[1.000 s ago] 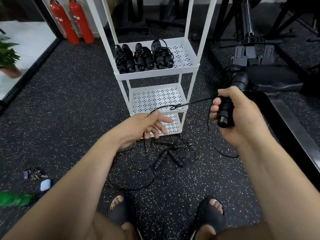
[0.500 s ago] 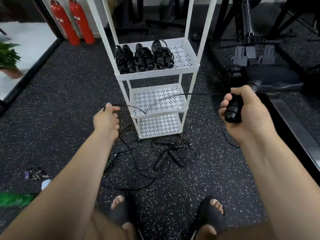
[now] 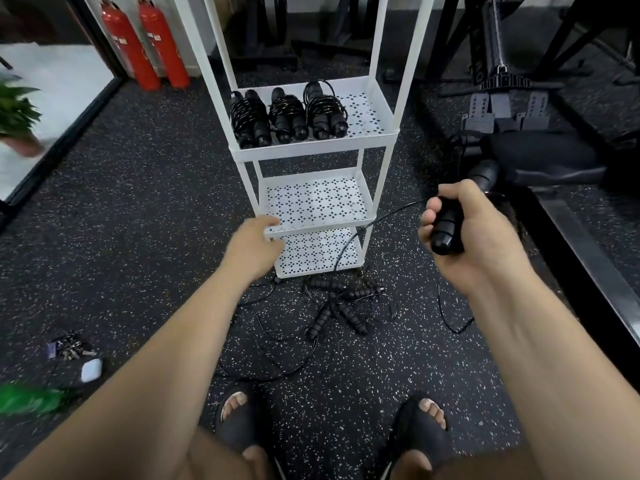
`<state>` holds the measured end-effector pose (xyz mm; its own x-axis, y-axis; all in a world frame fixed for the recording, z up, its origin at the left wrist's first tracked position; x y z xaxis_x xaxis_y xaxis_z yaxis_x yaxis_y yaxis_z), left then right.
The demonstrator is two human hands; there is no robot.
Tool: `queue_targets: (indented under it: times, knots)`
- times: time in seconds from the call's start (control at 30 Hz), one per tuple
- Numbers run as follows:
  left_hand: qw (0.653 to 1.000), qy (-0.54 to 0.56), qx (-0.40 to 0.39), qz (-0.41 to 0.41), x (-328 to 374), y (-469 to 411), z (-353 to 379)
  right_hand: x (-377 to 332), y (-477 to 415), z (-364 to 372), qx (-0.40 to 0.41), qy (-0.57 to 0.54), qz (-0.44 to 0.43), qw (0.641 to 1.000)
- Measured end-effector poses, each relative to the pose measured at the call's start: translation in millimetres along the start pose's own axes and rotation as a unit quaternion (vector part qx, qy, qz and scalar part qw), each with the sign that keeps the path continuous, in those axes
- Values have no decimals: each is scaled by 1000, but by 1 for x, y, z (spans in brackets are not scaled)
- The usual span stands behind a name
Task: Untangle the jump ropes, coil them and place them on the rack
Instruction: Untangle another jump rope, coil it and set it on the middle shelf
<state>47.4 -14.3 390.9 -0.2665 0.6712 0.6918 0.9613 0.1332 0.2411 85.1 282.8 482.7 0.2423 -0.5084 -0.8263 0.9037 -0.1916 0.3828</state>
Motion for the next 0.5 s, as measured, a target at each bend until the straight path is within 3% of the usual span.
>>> queue_targets:
  times: [0.13,0.2,0.4,0.5]
  knots:
    - [964,160,-211,31,46,30,34,9,8,10,-19,22,6,1000]
    - [944,204,-258,19,61,40,45,10,9,13,-21,30,1,999]
    - [928,123,-352,31,60,50,56,4,4,6,-1,5,-8,1000]
    - [931,89,-353,31,55,49,52,-4,-4,-2,13,-20,-14,1000]
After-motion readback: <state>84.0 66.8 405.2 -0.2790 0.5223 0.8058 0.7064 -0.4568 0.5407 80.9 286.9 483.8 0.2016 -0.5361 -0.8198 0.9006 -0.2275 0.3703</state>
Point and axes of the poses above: each hand's wrist, its own y-axis away from the middle knuckle, its own z-axis out of the palm, x = y × z, the point moved 1 cm from there along -y, towards the middle knuckle, and after that the axes turned 4 degrees about y, right-handed, at the moved point
